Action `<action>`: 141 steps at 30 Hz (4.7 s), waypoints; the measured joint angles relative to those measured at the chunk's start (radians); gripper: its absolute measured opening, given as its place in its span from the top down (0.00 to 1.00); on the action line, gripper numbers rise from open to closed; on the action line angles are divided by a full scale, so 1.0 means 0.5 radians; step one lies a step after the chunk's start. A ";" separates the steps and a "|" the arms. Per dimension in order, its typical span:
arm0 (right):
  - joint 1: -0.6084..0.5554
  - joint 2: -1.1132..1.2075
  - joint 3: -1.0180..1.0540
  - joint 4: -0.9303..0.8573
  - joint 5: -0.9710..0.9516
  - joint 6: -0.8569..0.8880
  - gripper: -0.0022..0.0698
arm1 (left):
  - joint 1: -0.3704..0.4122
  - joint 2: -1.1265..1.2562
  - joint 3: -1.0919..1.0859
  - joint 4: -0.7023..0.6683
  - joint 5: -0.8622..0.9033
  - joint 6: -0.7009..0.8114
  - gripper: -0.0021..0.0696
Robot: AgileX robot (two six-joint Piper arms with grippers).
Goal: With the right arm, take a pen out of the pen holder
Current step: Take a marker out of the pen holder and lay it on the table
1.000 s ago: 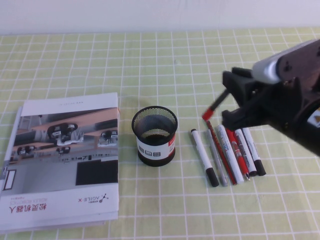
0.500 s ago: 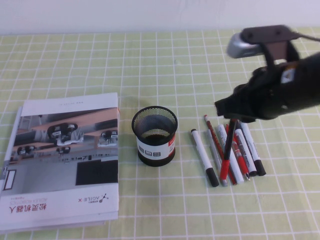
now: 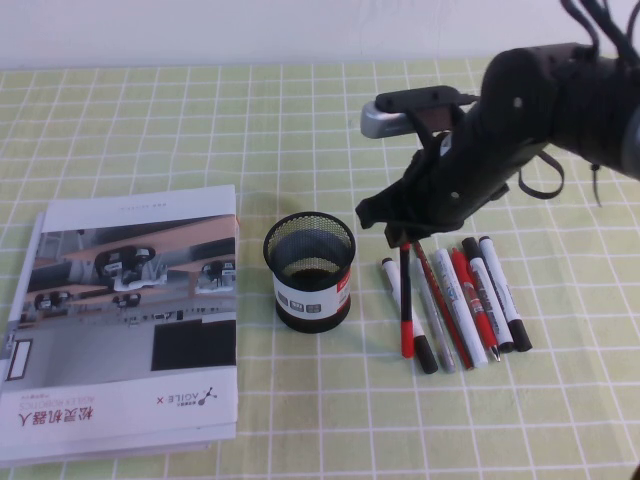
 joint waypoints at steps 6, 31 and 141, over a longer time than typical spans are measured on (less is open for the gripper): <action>0.004 0.175 -0.145 0.008 0.024 -0.004 0.93 | 0.000 0.000 0.000 0.000 0.000 0.000 0.98; 0.016 0.390 -0.179 0.006 -0.200 -0.004 0.74 | 0.000 0.000 0.000 0.000 0.000 0.000 0.98; -0.956 -3.800 3.188 0.005 -0.963 -0.423 0.99 | 0.000 0.000 0.000 0.000 0.000 0.000 0.98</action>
